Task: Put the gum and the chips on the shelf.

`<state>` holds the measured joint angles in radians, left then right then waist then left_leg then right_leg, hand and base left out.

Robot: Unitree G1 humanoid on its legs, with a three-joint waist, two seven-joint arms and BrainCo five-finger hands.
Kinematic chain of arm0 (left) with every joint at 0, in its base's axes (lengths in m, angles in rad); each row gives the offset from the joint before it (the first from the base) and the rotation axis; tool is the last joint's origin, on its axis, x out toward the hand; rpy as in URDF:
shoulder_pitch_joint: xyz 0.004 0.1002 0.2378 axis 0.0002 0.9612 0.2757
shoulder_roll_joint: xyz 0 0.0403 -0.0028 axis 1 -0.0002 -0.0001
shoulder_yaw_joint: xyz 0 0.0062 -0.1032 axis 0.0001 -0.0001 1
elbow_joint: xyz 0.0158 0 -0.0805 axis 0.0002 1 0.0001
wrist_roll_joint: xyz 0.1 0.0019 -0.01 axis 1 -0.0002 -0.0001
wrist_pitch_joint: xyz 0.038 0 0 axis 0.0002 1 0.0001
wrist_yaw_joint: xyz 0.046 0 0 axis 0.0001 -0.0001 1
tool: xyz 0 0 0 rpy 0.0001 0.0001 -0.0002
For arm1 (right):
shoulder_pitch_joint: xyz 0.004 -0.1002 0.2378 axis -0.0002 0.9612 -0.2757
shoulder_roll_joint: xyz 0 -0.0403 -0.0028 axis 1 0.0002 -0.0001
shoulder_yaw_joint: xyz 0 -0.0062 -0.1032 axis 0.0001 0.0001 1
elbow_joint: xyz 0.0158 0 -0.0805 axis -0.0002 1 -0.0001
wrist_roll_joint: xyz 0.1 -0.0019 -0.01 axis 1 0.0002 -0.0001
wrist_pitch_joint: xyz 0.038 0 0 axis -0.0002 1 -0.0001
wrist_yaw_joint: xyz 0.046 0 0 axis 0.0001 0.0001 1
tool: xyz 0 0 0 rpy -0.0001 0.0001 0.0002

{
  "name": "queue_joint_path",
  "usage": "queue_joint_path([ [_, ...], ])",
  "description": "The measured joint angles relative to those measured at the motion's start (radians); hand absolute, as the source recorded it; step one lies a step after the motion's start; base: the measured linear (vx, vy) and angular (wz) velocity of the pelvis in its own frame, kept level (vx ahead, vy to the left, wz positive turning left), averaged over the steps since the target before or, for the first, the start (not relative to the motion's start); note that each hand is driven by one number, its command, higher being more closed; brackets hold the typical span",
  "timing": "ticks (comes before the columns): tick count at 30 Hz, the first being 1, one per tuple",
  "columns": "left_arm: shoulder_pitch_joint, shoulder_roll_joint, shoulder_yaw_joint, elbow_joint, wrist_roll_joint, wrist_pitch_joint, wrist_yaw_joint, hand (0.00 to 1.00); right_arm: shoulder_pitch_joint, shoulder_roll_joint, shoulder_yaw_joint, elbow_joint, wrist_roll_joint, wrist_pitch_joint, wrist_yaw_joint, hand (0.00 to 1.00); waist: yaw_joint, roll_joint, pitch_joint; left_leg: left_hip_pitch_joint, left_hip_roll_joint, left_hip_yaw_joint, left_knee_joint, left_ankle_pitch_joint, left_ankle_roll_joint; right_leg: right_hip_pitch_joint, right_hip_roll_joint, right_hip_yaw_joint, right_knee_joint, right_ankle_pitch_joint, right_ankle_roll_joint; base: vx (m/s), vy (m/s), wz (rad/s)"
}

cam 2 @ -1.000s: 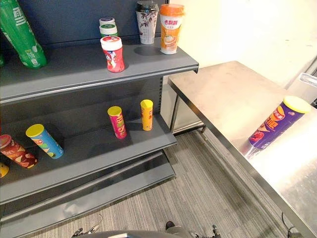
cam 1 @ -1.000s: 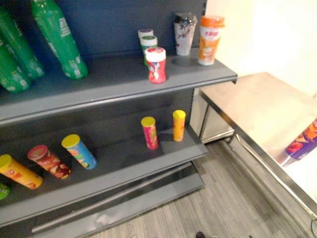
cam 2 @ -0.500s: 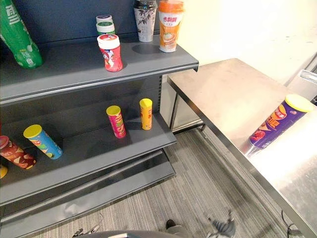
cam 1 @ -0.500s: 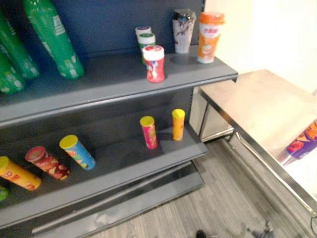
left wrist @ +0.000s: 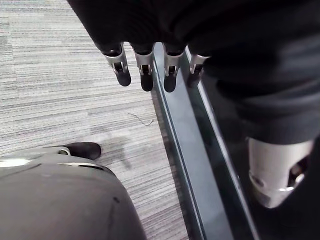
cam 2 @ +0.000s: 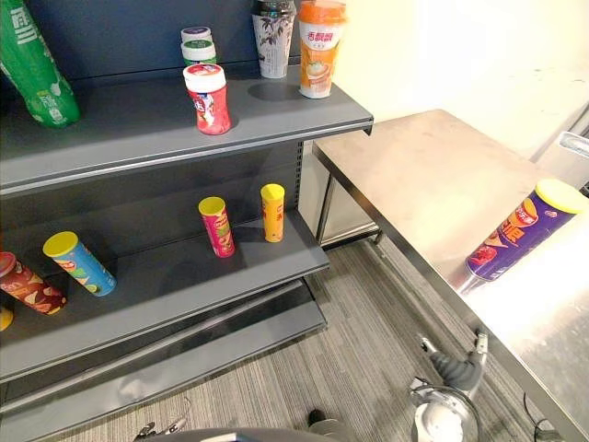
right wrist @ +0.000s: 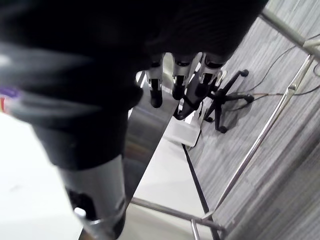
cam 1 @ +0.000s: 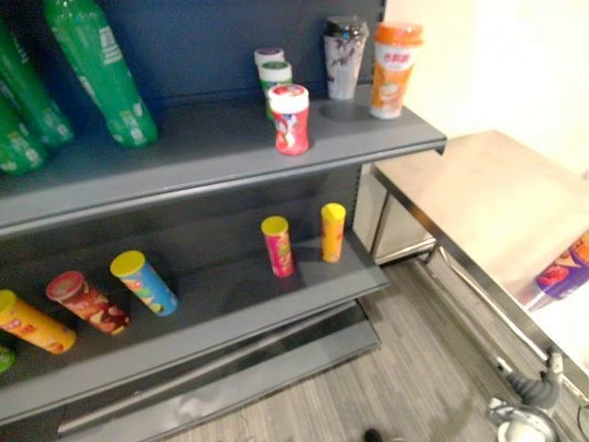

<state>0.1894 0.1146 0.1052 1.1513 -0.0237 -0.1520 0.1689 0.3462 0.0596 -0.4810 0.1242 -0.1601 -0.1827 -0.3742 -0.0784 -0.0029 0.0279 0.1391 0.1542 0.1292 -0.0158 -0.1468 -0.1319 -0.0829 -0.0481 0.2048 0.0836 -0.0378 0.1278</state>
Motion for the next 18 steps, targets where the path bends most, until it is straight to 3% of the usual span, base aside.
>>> queue_joint_path([
  [9, 0.009, -0.007, 0.009, -0.002, 0.007, 0.0, 0.0, 0.0, -0.001, 0.003, -0.107, -0.134, -0.006, 0.003, -0.045, 0.0, -0.002, 0.004, -0.012, -0.032, 0.0, 0.024, 0.035, -0.025, 0.004, -0.038, 0.01, 0.029, 0.027, -0.005, -0.001, 0.0, -0.001, -0.08],
  [12, 0.004, -0.025, 0.041, -0.021, 0.008, 0.001, 0.0, 0.0, -0.031, 0.014, -0.122, -0.285, -0.037, 0.002, -0.062, 0.0, -0.004, 0.01, 0.003, -0.065, 0.013, 0.085, 0.162, -0.088, 0.003, -0.076, 0.028, 0.091, 0.062, -0.004, 0.001, 0.03, 0.039, -0.66],
  [15, 0.008, -0.034, 0.058, -0.058, 0.01, 0.001, 0.001, 0.0, -0.056, 0.015, -0.094, -0.422, -0.041, -0.002, -0.067, 0.0, 0.0, 0.011, 0.035, -0.074, 0.057, 0.225, 0.302, -0.183, -0.003, -0.108, 0.088, 0.213, 0.094, 0.013, 0.017, -0.07, 0.064, -1.41],
  [16, 0.001, -0.034, 0.059, -0.072, 0.019, 0.0, 0.001, 0.0, -0.06, 0.013, -0.063, -0.464, -0.051, -0.003, -0.071, 0.0, 0.0, 0.016, 0.047, -0.09, 0.093, 0.3, 0.375, -0.228, 0.002, -0.13, 0.12, 0.26, 0.076, 0.04, 0.018, -0.16, 0.048, -1.85],
  [17, -0.015, -0.031, 0.059, -0.086, 0.04, -0.001, 0.001, 0.0, -0.068, 0.008, -0.033, -0.499, -0.079, -0.003, -0.074, 0.0, 0.008, 0.036, 0.067, -0.092, 0.129, 0.374, 0.425, -0.255, 0.008, -0.151, 0.105, 0.199, 0.042, 0.037, -0.035, -0.15, 0.054, -1.88],
  [18, -0.025, -0.031, 0.058, -0.094, 0.043, -0.001, 0.001, 0.0, -0.069, 0.007, -0.016, -0.514, -0.079, -0.003, -0.075, 0.0, 0.009, 0.039, 0.083, -0.088, 0.141, 0.411, 0.436, -0.259, 0.012, -0.169, 0.085, 0.11, 0.044, 0.025, -0.068, -0.12, 0.053, -1.58],
])
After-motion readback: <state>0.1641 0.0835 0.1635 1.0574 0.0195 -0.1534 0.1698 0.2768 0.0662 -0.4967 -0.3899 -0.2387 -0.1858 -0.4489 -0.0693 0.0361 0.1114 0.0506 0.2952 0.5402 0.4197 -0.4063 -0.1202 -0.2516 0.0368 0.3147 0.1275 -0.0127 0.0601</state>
